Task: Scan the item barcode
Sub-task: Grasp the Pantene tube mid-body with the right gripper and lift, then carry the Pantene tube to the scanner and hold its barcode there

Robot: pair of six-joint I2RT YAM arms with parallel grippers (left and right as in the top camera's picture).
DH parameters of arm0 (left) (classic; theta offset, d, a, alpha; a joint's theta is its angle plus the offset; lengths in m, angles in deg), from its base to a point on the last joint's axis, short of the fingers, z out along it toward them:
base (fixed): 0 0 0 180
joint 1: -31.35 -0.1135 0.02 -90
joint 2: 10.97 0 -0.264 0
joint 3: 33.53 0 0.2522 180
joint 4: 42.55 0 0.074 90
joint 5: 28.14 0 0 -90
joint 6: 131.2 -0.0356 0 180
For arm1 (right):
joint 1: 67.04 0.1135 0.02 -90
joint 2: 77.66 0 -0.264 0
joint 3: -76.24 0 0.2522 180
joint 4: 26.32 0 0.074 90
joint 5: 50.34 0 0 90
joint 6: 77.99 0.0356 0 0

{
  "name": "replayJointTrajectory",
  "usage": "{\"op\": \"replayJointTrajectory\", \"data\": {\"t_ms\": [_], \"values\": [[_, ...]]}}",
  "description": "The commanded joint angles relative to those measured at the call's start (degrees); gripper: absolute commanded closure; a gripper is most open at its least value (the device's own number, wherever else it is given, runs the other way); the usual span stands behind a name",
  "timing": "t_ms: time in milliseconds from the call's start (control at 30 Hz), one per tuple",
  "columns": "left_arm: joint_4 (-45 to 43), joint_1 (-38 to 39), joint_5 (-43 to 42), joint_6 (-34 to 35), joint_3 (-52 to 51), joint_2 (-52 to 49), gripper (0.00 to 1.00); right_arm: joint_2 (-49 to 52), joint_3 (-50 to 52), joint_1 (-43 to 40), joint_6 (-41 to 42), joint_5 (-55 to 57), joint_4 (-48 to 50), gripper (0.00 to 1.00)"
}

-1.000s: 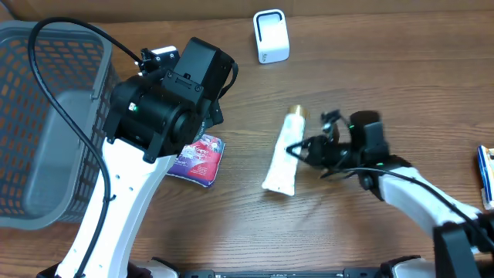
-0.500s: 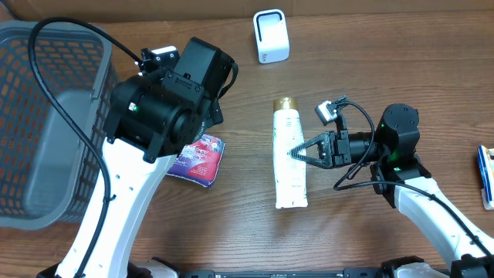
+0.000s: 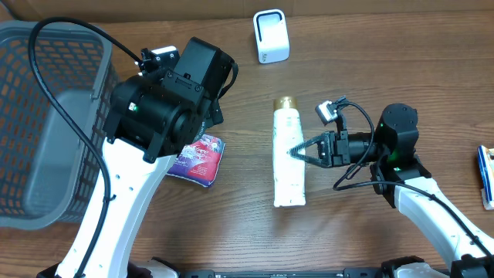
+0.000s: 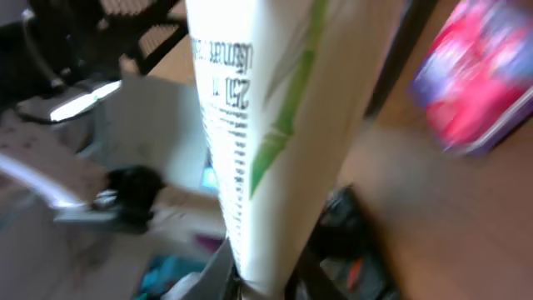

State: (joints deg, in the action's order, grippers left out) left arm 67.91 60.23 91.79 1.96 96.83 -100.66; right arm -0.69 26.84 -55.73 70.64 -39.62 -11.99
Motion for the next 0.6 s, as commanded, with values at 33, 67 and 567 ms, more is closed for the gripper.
{"op": "replayJointTrajectory", "data": {"t_ms": [33,67,567], "values": [[0.09,0.28,0.04,0.59,0.02,-0.02,0.00,-0.85,-0.85,0.63,-25.51,29.55,-10.75,0.84],[0.09,0.28,0.04,0.59,0.02,-0.02,0.00,-0.66,-0.85,0.96,-27.80,37.86,-13.55,0.86],[0.09,0.28,0.04,0.59,0.02,-0.02,0.00,15.37,-18.86,2.19,-54.42,79.45,-11.87,0.89]]}}
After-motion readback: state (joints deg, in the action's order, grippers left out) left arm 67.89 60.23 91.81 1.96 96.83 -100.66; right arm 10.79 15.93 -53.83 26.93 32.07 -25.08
